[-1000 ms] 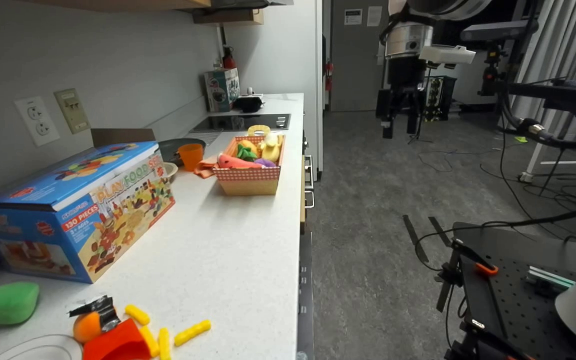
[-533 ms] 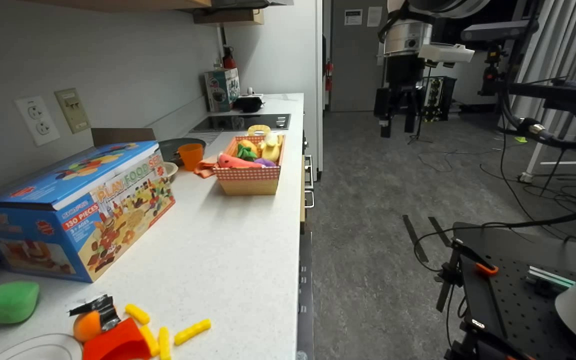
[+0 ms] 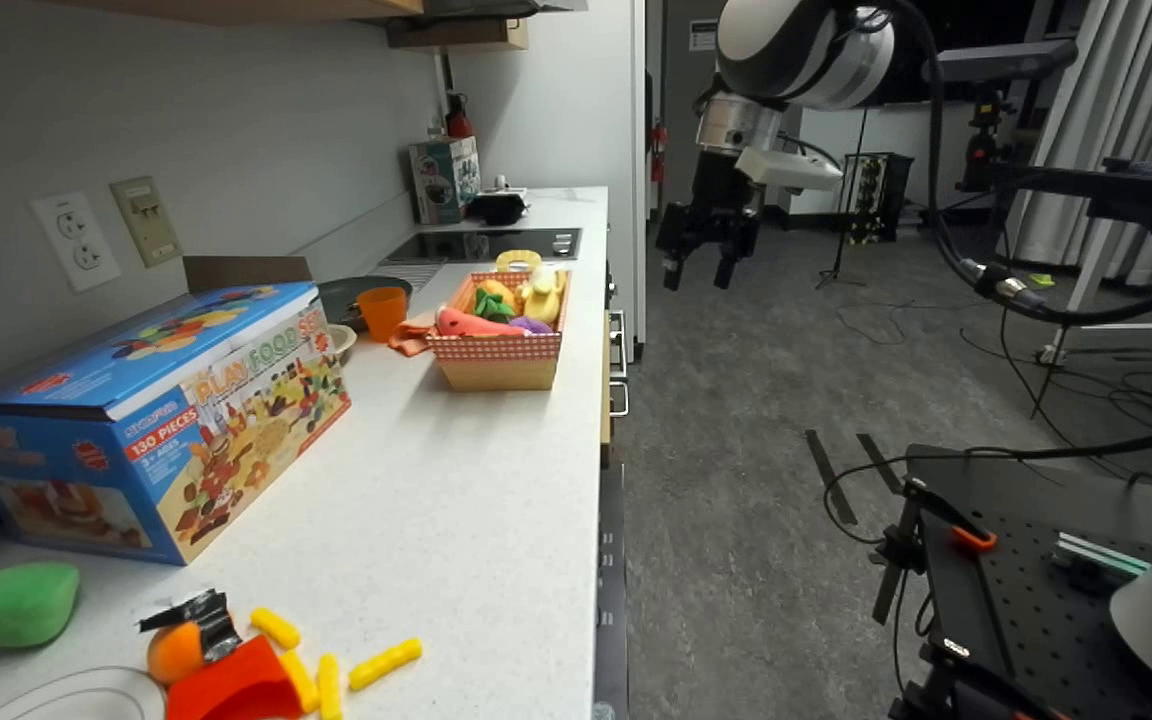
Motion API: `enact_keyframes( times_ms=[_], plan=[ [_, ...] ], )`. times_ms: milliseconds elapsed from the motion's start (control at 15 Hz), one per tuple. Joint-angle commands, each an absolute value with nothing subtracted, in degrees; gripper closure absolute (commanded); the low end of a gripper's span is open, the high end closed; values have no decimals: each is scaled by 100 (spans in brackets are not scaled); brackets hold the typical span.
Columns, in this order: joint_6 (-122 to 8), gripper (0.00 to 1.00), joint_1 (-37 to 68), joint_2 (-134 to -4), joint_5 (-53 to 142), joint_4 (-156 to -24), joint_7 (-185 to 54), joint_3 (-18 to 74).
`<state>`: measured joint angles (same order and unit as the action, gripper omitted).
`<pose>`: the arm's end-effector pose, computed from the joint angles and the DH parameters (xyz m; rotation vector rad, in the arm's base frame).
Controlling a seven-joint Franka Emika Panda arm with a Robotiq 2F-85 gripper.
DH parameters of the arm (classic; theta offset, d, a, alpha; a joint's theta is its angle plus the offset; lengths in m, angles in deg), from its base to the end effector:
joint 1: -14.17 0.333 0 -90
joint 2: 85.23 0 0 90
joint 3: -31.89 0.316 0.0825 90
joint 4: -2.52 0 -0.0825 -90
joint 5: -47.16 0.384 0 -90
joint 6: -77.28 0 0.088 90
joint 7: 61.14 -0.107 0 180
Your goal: Open the drawer and put some of the plush toys from the basket in the drawer and close it
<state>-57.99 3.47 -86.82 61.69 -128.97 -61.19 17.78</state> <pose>0.4725 -0.2151 0.3697 -2.8309 0.8858 -0.1950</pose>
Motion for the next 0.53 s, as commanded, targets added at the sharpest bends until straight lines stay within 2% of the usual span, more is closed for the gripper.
enact_keyframes(
  times_ms=[0,333,467],
  plan=[
    [-5949,0,184,-7694,6653,-12179,-5860,1770],
    [-5803,0,-337,-6810,7136,-11619,-5655,1829],
    [-5928,0,-298,-7014,6934,-11898,-5857,1849]
  ],
)
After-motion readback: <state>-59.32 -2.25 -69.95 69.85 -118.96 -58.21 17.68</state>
